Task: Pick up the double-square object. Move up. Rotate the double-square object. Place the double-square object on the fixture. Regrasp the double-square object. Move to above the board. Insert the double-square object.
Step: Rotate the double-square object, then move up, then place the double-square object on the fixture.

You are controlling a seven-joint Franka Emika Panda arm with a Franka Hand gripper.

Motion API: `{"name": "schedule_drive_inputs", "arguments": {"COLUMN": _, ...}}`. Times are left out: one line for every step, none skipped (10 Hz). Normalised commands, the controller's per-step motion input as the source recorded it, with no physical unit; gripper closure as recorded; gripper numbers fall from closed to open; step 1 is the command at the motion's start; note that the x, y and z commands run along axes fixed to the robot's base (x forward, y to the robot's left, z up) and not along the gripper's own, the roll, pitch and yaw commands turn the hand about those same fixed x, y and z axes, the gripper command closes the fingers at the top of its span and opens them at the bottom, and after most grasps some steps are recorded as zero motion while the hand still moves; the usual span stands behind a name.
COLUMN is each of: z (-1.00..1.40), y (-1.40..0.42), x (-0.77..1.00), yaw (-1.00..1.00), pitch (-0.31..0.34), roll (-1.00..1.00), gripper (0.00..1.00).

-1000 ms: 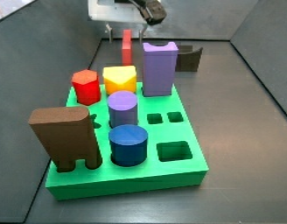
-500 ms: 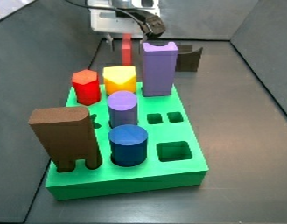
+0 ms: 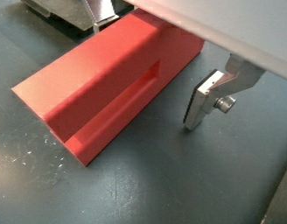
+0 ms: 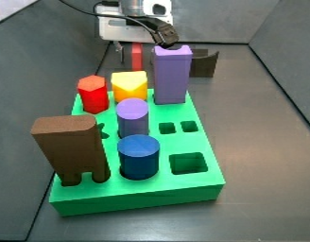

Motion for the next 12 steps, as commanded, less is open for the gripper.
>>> {"name": "schedule_drive_inputs", "arguments": {"z": -0.15, "y": 0.03, "x": 0.02, "yaw": -0.02, "pitch": -0.077, "roll": -0.20, "gripper": 0.00}}
{"name": "schedule_drive_inputs", "arguments": {"z": -0.15, "y": 0.03, "x": 0.02, "yaw": -0.02, "pitch": -0.077, "roll": -0.20, "gripper": 0.00}}
{"name": "schedule_drive_inputs", "arguments": {"z": -0.15, "y": 0.03, "x": 0.02, "yaw": -0.02, "pitch": -0.077, "roll": -0.20, "gripper": 0.00}}
{"name": "schedule_drive_inputs", "arguments": {"z": -0.15, "y": 0.03, "x": 0.02, "yaw": -0.02, "pitch": -0.077, "roll": -0.20, "gripper": 0.00}}
{"name": "schedule_drive_inputs", "arguments": {"z": 0.00, "y": 0.00, "x": 0.00, "yaw": 0.00, "pitch": 0.000, "roll": 0.00, "gripper": 1.00}}
{"name": "schedule_drive_inputs", "arguments": {"z": 0.83, "y": 0.00, "x": 0.00, "yaw": 0.00, "pitch": 0.000, "roll": 0.00, "gripper": 1.00}}
{"name": "schedule_drive_inputs", "arguments": {"z": 0.79, "y": 0.00, "x": -0.02, "yaw": 0.00, "pitch": 0.017, "roll": 0.00, "gripper": 1.00}}
{"name": "schedule_drive_inputs", "arguments": {"z": 0.73, "y": 0.00, "x": -0.03, "yaw": -0.01, "pitch": 0.025, "roll": 0.01, "gripper": 1.00}}
{"name": "schedule_drive_inputs", "arguments": {"z": 0.57, "y": 0.00, "x": -0.02, "yaw": -0.02, "pitch": 0.039, "roll": 0.03, "gripper": 1.00}}
{"name": "schedule_drive_inputs", "arguments": {"z": 0.39, "y": 0.01, "x": -0.02, "yaw": -0.02, "pitch": 0.053, "roll": 0.05, "gripper": 1.00}}
{"name": "schedule_drive_inputs", "arguments": {"z": 0.25, "y": 0.00, "x": -0.02, "yaw": -0.03, "pitch": 0.057, "roll": 0.07, "gripper": 1.00}}
{"name": "schedule_drive_inputs", "arguments": {"z": 1.00, "y": 0.00, "x": 0.00, "yaw": 0.00, "pitch": 0.000, "roll": 0.00, "gripper": 1.00}}
